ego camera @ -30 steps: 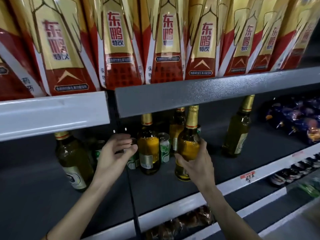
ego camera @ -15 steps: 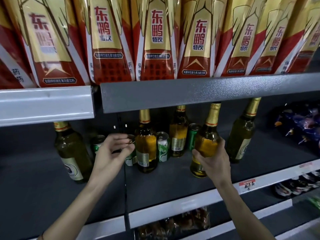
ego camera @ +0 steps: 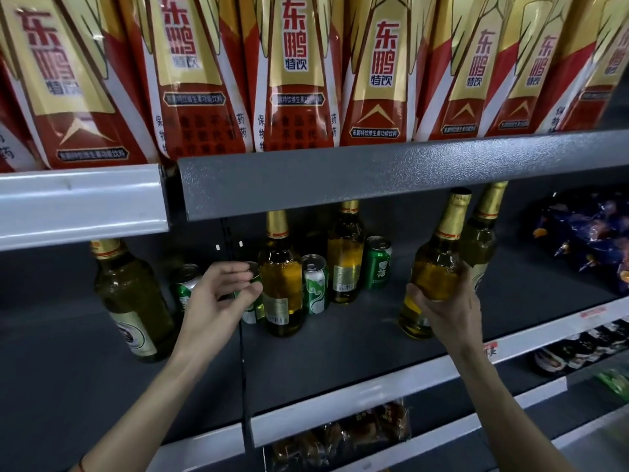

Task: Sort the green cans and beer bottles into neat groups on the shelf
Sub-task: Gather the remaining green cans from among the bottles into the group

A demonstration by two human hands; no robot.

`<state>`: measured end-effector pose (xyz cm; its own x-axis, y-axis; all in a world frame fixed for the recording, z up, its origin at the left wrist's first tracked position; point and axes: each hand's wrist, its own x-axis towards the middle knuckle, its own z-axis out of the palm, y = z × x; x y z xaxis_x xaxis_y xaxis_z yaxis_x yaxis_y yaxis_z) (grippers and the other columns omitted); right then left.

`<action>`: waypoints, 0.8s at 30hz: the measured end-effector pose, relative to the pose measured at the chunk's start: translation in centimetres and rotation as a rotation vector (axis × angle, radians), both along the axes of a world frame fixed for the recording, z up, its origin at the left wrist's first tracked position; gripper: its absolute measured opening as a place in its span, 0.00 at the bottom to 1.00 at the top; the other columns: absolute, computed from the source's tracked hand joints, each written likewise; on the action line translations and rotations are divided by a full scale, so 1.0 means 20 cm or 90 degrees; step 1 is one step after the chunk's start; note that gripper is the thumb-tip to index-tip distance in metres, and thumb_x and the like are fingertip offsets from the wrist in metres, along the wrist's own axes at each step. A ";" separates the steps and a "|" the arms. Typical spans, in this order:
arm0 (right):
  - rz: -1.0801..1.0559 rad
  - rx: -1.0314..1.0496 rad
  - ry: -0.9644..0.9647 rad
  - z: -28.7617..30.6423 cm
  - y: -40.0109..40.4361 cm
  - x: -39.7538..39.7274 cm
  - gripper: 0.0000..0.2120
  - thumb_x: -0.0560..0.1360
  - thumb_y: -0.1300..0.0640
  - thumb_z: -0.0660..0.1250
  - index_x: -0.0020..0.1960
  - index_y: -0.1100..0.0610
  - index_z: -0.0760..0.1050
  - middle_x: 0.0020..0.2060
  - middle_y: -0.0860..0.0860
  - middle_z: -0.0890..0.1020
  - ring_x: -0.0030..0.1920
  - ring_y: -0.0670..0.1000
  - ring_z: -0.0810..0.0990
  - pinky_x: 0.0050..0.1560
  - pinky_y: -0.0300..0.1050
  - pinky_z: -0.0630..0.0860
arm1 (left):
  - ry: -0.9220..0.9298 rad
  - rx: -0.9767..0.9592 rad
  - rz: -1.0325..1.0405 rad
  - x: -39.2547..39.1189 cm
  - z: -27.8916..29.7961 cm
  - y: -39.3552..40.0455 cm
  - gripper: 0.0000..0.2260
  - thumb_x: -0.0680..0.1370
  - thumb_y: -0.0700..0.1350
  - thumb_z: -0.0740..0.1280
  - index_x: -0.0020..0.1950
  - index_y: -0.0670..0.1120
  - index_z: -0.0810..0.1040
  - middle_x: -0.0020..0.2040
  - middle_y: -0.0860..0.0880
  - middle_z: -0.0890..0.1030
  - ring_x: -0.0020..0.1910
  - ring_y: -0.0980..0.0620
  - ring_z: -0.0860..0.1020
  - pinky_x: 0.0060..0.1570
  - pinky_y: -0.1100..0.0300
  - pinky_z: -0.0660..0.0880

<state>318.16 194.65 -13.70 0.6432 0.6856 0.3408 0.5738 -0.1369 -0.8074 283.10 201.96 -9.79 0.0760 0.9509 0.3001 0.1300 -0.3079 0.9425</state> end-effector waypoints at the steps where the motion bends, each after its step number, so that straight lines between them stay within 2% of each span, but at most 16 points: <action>1: 0.007 0.003 -0.003 0.00 0.00 0.00 0.45 0.70 0.44 0.79 0.77 0.52 0.59 0.68 0.58 0.76 0.66 0.65 0.76 0.61 0.63 0.76 | -0.001 -0.001 0.000 0.00 0.00 0.00 0.13 0.77 0.41 0.76 0.61 0.48 0.81 0.57 0.48 0.85 0.56 0.56 0.84 0.49 0.71 0.78; 3: 0.001 0.010 -0.013 0.00 -0.01 -0.02 0.49 0.69 0.44 0.80 0.80 0.52 0.55 0.72 0.60 0.71 0.70 0.66 0.71 0.63 0.65 0.74 | -0.002 -0.003 0.000 -0.01 0.00 0.01 0.14 0.77 0.40 0.76 0.61 0.47 0.81 0.57 0.48 0.85 0.56 0.56 0.84 0.50 0.70 0.78; 5: -0.062 0.037 -0.048 -0.01 -0.03 -0.07 0.54 0.67 0.44 0.81 0.81 0.53 0.53 0.72 0.65 0.66 0.71 0.68 0.65 0.65 0.69 0.71 | -0.003 -0.006 0.004 -0.03 0.00 0.02 0.14 0.77 0.40 0.76 0.62 0.46 0.81 0.57 0.48 0.85 0.57 0.55 0.84 0.50 0.68 0.78; 8: -0.102 0.192 -0.176 -0.02 -0.07 -0.16 0.44 0.71 0.44 0.79 0.77 0.58 0.61 0.68 0.65 0.66 0.68 0.67 0.67 0.65 0.67 0.72 | -0.005 -0.007 0.014 -0.04 0.00 0.03 0.14 0.78 0.37 0.74 0.62 0.44 0.80 0.57 0.47 0.85 0.57 0.53 0.84 0.49 0.70 0.78; 10: -0.032 0.244 -0.225 0.01 -0.05 -0.23 0.36 0.73 0.45 0.76 0.73 0.58 0.66 0.68 0.57 0.66 0.68 0.59 0.68 0.62 0.58 0.74 | -0.004 -0.009 0.021 -0.05 0.01 0.04 0.14 0.78 0.36 0.74 0.63 0.43 0.80 0.57 0.46 0.85 0.56 0.55 0.83 0.46 0.72 0.77; 11: 0.024 0.230 -0.234 0.03 -0.03 -0.26 0.33 0.73 0.45 0.75 0.71 0.56 0.66 0.67 0.53 0.66 0.66 0.54 0.71 0.59 0.50 0.75 | -0.006 -0.011 0.023 -0.06 0.01 0.05 0.15 0.77 0.35 0.74 0.63 0.42 0.80 0.57 0.46 0.85 0.55 0.55 0.83 0.44 0.72 0.77; 13: 0.156 0.145 -0.246 0.08 0.04 -0.34 0.30 0.74 0.44 0.72 0.71 0.50 0.64 0.62 0.45 0.66 0.52 0.42 0.75 0.48 0.34 0.75 | -0.004 -0.014 0.028 -0.07 0.01 0.07 0.15 0.77 0.36 0.75 0.63 0.43 0.80 0.57 0.46 0.85 0.55 0.54 0.83 0.43 0.70 0.76; 14: 0.222 0.093 -0.251 0.10 0.09 -0.37 0.29 0.75 0.44 0.71 0.71 0.47 0.63 0.60 0.42 0.65 0.48 0.42 0.77 0.42 0.32 0.75 | -0.002 -0.015 0.031 -0.08 0.01 0.07 0.16 0.76 0.37 0.76 0.63 0.43 0.80 0.57 0.47 0.85 0.55 0.54 0.83 0.44 0.70 0.76; 16: 0.317 -0.001 -0.264 0.12 0.19 -0.42 0.30 0.77 0.44 0.71 0.73 0.47 0.62 0.61 0.41 0.66 0.43 0.44 0.79 0.43 0.39 0.77 | 0.007 -0.022 0.033 -0.09 0.01 0.10 0.17 0.76 0.38 0.76 0.64 0.44 0.80 0.57 0.47 0.84 0.56 0.52 0.83 0.46 0.69 0.76; 17: 0.348 -0.044 -0.266 0.13 0.24 -0.44 0.31 0.77 0.45 0.71 0.75 0.48 0.61 0.63 0.43 0.67 0.44 0.45 0.80 0.47 0.43 0.78 | 0.020 -0.031 0.032 -0.09 0.00 0.11 0.18 0.76 0.38 0.76 0.65 0.45 0.79 0.58 0.47 0.84 0.56 0.51 0.83 0.48 0.67 0.77; 19: 0.387 -0.118 -0.266 0.15 0.33 -0.48 0.33 0.78 0.46 0.72 0.76 0.49 0.60 0.68 0.48 0.69 0.57 0.51 0.81 0.57 0.49 0.78 | 0.059 -0.055 0.024 -0.09 -0.02 0.15 0.22 0.77 0.41 0.76 0.70 0.46 0.77 0.59 0.50 0.83 0.55 0.52 0.83 0.50 0.60 0.78; 21: 0.401 -0.168 -0.282 0.16 0.42 -0.52 0.36 0.77 0.46 0.73 0.78 0.50 0.59 0.71 0.50 0.69 0.69 0.54 0.75 0.66 0.52 0.73 | 0.098 -0.079 0.015 -0.08 -0.04 0.19 0.25 0.77 0.43 0.76 0.73 0.48 0.75 0.59 0.55 0.82 0.52 0.53 0.83 0.52 0.54 0.80; 24: 0.408 -0.202 -0.284 0.16 0.49 -0.54 0.38 0.77 0.46 0.74 0.79 0.50 0.58 0.73 0.52 0.69 0.72 0.56 0.73 0.68 0.52 0.71 | 0.134 -0.086 0.005 -0.06 -0.07 0.23 0.26 0.77 0.43 0.77 0.72 0.54 0.73 0.56 0.63 0.80 0.49 0.53 0.84 0.49 0.53 0.80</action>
<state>307.39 204.45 -10.45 -0.0519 0.9783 0.2007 0.8737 0.1418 -0.4653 281.96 206.46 -11.17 0.1151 0.9821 0.1487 0.3295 -0.1790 0.9270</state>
